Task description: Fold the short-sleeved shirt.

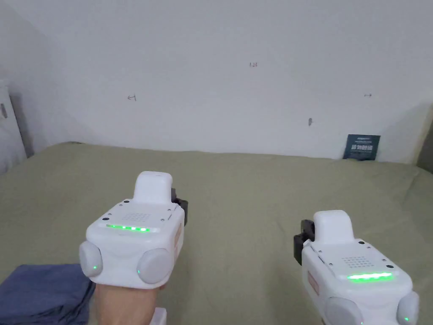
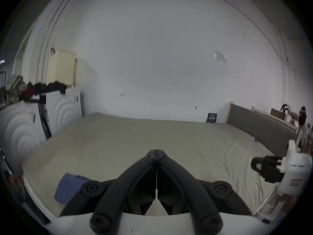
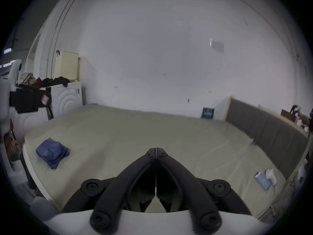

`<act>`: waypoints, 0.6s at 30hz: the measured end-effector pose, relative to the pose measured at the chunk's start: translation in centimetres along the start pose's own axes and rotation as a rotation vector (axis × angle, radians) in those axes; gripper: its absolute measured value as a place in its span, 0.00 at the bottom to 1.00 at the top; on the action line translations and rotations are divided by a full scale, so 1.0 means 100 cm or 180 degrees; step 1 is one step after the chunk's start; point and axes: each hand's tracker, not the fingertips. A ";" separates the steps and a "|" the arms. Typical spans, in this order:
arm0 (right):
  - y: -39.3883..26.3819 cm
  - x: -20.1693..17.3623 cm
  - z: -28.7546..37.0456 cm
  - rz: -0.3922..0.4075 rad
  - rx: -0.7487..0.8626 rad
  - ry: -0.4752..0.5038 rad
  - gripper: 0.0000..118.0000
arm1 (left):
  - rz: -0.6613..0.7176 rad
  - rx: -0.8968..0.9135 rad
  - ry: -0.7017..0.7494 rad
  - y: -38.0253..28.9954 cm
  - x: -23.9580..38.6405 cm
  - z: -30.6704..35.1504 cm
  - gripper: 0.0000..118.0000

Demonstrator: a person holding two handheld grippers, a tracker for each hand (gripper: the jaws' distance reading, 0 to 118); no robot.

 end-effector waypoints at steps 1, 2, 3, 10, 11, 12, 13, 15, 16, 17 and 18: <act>0.004 0.004 0.008 -0.0023 0.0093 -0.0023 0.01 | -0.0060 0.0028 -0.0018 0.000 0.011 0.004 0.00; 0.007 0.008 0.014 -0.0050 0.0138 -0.0035 0.01 | -0.0063 0.0089 -0.0008 -0.002 0.017 0.007 0.00; 0.011 0.011 0.019 -0.0089 0.0157 -0.0059 0.01 | -0.0132 0.0108 0.0036 -0.003 0.023 0.008 0.00; 0.016 0.026 0.042 -0.0220 0.0319 -0.0109 0.01 | -0.0074 0.0099 0.0126 0.001 0.020 0.017 0.00; 0.016 0.027 0.043 -0.0263 0.0329 -0.0120 0.01 | -0.0079 0.0098 0.0119 0.001 0.018 0.019 0.00; 0.016 0.028 0.043 -0.0262 0.0327 -0.0114 0.01 | -0.0078 0.0105 0.0111 0.000 0.018 0.020 0.00; 0.016 0.028 0.043 -0.0252 0.0326 -0.0113 0.01 | -0.0085 0.0121 0.0106 0.001 0.018 0.022 0.00; 0.017 0.027 0.044 -0.0200 0.0326 -0.0135 0.01 | -0.0133 0.0123 0.0121 0.001 0.019 0.023 0.00; 0.017 0.028 0.044 -0.0202 0.0329 -0.0128 0.01 | -0.0129 0.0128 0.0118 0.001 0.019 0.023 0.00; 0.016 0.029 0.045 -0.0211 0.0336 -0.0116 0.01 | -0.0120 0.0132 0.0113 0.002 0.018 0.023 0.00; 0.016 0.028 0.044 -0.0229 0.0354 -0.0121 0.02 | -0.0094 0.0143 0.0120 0.002 0.019 0.024 0.00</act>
